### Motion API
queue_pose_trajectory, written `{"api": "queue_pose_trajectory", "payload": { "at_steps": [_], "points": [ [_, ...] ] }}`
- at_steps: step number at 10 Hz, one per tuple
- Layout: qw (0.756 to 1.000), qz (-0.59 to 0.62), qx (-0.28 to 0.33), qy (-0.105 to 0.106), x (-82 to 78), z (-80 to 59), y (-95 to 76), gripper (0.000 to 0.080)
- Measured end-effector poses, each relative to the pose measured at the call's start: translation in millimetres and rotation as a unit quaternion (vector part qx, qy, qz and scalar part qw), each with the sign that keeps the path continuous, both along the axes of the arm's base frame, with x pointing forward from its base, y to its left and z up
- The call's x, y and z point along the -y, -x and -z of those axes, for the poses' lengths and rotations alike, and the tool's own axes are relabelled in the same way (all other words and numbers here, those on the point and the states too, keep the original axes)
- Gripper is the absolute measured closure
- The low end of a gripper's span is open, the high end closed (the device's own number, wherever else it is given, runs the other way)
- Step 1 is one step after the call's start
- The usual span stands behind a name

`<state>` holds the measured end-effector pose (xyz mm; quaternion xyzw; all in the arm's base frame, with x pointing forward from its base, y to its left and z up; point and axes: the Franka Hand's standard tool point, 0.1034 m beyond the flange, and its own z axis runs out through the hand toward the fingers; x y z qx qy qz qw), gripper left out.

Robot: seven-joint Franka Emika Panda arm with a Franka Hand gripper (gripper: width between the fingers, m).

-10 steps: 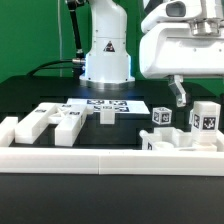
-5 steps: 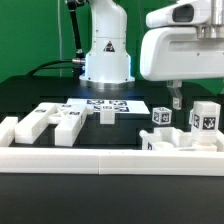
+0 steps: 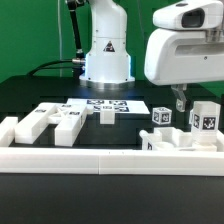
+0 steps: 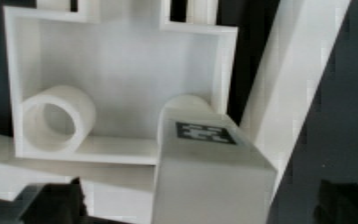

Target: Assemble chair

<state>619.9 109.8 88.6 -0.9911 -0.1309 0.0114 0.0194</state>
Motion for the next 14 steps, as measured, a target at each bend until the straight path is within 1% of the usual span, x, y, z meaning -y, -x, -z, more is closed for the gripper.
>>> {"api": "queue_pose_trajectory", "payload": {
  "at_steps": [1,3,5,6,9,11,12,14],
  "points": [
    [1.000,-0.002,0.006,-0.001,1.4,-0.4,-3.2,0.0150],
    [1.000,-0.003,0.011,-0.001,0.0,0.3,-4.5,0.0150],
    [1.000,-0.003,0.011,-0.001,0.5,0.4,-4.5,0.0414],
    [1.000,-0.002,0.011,-0.001,0.5,0.4,-4.5,0.0512],
    [1.000,0.021,0.010,-0.001,0.3,0.5,-4.5,0.0512],
    [0.995,0.098,0.007,0.000,-0.3,0.8,-4.2,0.0512],
    [0.990,0.141,0.006,-0.002,-0.5,1.4,-4.2,0.0511],
    [0.970,0.243,0.009,-0.008,-2.0,1.4,-5.6,0.0510]
  ]
}}
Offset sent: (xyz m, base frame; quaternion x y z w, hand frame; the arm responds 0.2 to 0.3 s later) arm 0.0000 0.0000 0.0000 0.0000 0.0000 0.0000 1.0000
